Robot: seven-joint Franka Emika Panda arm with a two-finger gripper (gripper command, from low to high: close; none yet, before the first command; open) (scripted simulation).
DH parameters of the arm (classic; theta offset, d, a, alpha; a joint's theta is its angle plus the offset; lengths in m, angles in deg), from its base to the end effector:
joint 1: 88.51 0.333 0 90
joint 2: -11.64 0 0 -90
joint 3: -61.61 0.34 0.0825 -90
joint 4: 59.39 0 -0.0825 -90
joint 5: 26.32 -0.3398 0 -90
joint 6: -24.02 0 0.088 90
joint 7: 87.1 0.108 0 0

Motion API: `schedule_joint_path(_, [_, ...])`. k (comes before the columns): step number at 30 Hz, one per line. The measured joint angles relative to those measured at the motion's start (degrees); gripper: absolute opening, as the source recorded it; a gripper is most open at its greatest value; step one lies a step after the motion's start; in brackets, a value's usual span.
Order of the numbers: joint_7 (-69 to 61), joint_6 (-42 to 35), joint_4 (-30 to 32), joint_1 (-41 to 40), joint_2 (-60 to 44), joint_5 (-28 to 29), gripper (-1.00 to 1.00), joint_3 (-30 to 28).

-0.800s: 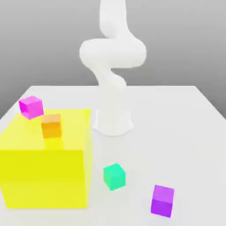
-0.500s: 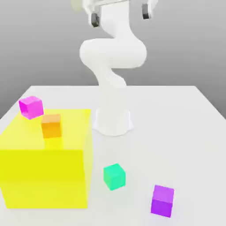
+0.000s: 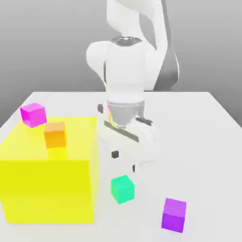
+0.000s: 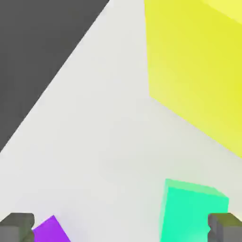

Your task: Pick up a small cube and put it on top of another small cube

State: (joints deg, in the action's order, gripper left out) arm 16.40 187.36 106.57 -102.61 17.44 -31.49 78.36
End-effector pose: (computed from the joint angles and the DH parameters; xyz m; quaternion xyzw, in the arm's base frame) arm 0.3340 0.0087 0.2837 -0.6030 0.7973 -0.0162 0.0206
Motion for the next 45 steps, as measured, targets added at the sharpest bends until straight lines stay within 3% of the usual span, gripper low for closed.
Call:
schedule_joint_path(4, [8.4, 5.6, 0.2, -1.8, -8.5, 9.2, 0.00, -1.6])
schedule_joint_path(8, [14.5, 12.2, -1.4, 6.2, -16.9, 17.4, 0.00, -11.4])
schedule_joint_path(9, [15.1, 13.8, -1.7, 8.2, -18.8, 18.1, -1.00, -13.5])
schedule_joint_path(17, [15.1, 13.2, -1.6, 7.7, -18.0, 18.1, -1.00, -13.0])
schedule_joint_path(20, [10.6, 8.8, -0.4, 5.0, -12.4, 12.0, -1.00, -8.7])
schedule_joint_path(24, [4.9, 2.6, 0.9, 6.1, -4.6, 5.0, -1.00, -7.7])
schedule_joint_path(28, [-4.1, 3.1, -0.3, 9.5, -4.1, 7.5, -1.00, -6.5])
schedule_joint_path(34, [-20.5, -3.1, -6.1, 10.0, -1.0, 9.4, -1.00, -7.3])
schedule_joint_path(40, [-33.2, -16.2, -13.7, 8.5, 5.4, 9.7, -1.00, -11.8])
schedule_joint_path(45, [-33.3, -27.1, -17.8, 4.7, 10.7, 8.8, -1.00, -15.5])
